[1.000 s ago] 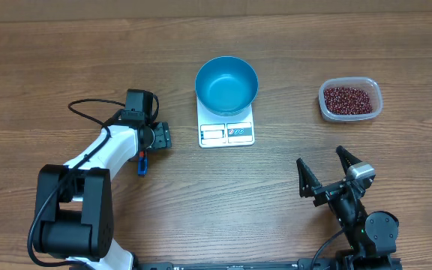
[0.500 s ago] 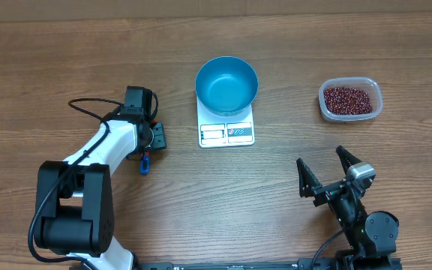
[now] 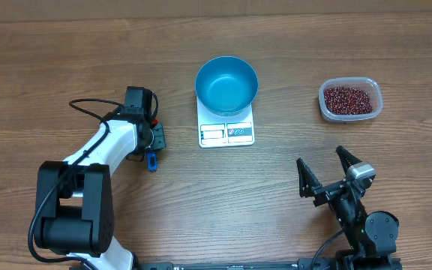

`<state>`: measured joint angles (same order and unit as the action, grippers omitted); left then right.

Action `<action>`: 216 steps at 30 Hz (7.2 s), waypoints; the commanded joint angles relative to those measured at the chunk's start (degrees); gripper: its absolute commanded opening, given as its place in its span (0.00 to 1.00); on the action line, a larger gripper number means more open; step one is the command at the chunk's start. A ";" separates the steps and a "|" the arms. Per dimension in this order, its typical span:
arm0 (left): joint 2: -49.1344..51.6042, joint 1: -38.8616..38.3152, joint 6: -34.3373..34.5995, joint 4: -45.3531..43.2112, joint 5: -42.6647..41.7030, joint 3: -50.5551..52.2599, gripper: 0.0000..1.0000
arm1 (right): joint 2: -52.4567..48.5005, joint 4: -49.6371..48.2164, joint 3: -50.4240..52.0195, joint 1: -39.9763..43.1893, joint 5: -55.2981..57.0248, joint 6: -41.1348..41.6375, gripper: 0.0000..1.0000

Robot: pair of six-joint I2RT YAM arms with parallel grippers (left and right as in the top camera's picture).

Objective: Scoop item into bowl and weigh 150g on scale
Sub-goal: 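Lower the left gripper and grasp the red cup's blue handle, then lift the red cup with the left gripper toward the scale, then move the right gripper to the cup handle held by the left gripper, then grasp the blue handle with the right gripper and release the left gripper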

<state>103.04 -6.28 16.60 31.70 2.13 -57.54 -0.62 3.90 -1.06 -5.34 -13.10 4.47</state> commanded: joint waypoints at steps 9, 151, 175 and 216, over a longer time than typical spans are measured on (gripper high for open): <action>3.13 -0.13 1.86 0.66 -3.69 1.11 0.04 | 0.39 -0.35 0.61 -0.28 -0.02 -0.04 1.00; -7.58 -7.26 53.29 28.00 -28.57 -26.14 0.04 | -85.66 -32.26 -40.72 -30.64 -13.46 28.48 0.68; -7.58 -8.11 53.31 24.68 -25.11 -26.14 0.04 | -87.03 -34.27 -40.79 -30.67 -12.33 38.23 0.55; -7.58 -11.02 60.83 22.82 -21.09 -26.14 0.04 | -89.94 -34.86 -41.88 -30.67 -7.52 40.54 0.29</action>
<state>97.12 -16.91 76.38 54.68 -19.86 -82.46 -90.50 -31.00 -41.17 -35.73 -19.94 44.99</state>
